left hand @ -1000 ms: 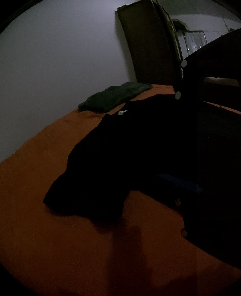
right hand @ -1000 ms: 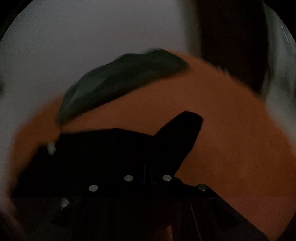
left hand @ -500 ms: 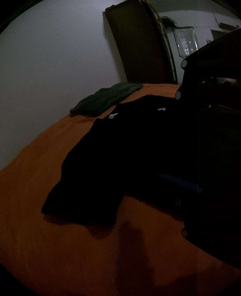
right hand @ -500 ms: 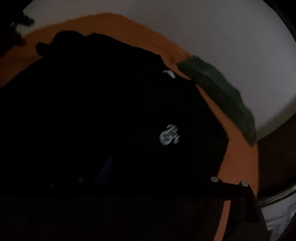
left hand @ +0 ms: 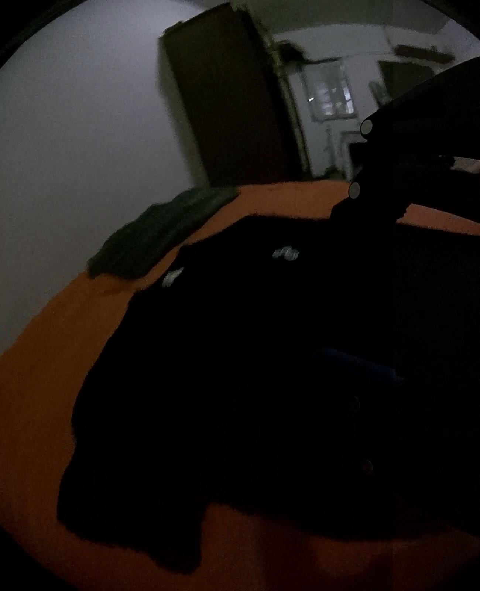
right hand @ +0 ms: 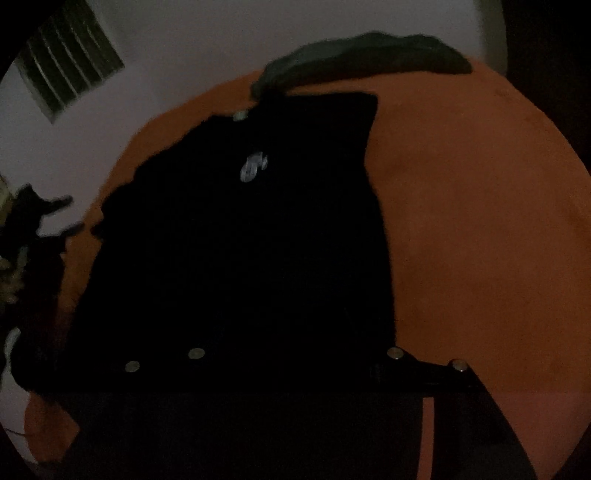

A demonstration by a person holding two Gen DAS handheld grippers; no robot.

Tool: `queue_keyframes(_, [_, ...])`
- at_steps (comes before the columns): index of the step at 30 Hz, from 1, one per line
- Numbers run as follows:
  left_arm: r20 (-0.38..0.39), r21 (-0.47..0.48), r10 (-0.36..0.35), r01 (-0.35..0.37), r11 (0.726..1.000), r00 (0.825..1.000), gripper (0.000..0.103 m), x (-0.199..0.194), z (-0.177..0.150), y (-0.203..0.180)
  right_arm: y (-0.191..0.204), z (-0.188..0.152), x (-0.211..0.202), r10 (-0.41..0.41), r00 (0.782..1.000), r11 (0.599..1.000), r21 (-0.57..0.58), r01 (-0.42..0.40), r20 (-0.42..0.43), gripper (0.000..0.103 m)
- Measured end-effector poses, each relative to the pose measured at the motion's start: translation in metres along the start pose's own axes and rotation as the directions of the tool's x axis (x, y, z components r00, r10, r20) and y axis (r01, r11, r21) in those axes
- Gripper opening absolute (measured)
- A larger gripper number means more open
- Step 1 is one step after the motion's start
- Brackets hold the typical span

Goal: Fold clothes

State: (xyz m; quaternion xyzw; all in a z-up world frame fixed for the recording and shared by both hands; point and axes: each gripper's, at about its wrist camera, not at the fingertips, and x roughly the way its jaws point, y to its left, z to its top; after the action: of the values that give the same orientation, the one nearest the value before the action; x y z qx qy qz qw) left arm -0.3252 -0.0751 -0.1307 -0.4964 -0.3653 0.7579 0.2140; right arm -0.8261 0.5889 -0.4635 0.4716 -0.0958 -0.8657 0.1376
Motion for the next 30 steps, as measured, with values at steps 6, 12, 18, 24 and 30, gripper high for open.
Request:
queue_keyframes(6, [-0.122, 0.076, -0.006, 0.015, 0.997, 0.993, 0.059, 0.083, 0.014, -0.051, 0.013, 0.031, 0.026, -0.073, 0.994, 0.988, -0.132, 0.084, 0.087, 0.019])
queue_keyframes(12, [-0.253, 0.100, 0.043, -0.018, 0.995, 0.967, 0.059, 0.171, 0.053, -0.085, 0.066, 0.028, 0.075, -0.334, 0.911, 0.782, -0.468, 0.411, 0.243, 0.020])
queue_keyframes(18, [-0.348, 0.079, 0.029, -0.002, 0.997, 0.937, 0.059, 0.222, 0.063, -0.098, 0.082, 0.027, 0.118, -0.372, 0.842, 0.450, -0.718, 0.531, 0.390, 0.020])
queue_keyframes(24, [-0.363, 0.057, 0.020, 0.001, 0.998, 0.932, 0.059, 0.247, 0.068, -0.106, 0.074, 0.048, 0.144, -0.374, 0.869, 0.412, -0.781, 0.470, 0.325, 0.004])
queue_keyframes(30, [-0.371, 0.107, 0.066, -0.028, 0.994, 0.926, 0.059, 0.273, 0.072, -0.124, 0.077, 0.003, 0.129, -0.355, 0.827, 0.198, -0.829, 0.523, 0.437, 0.004])
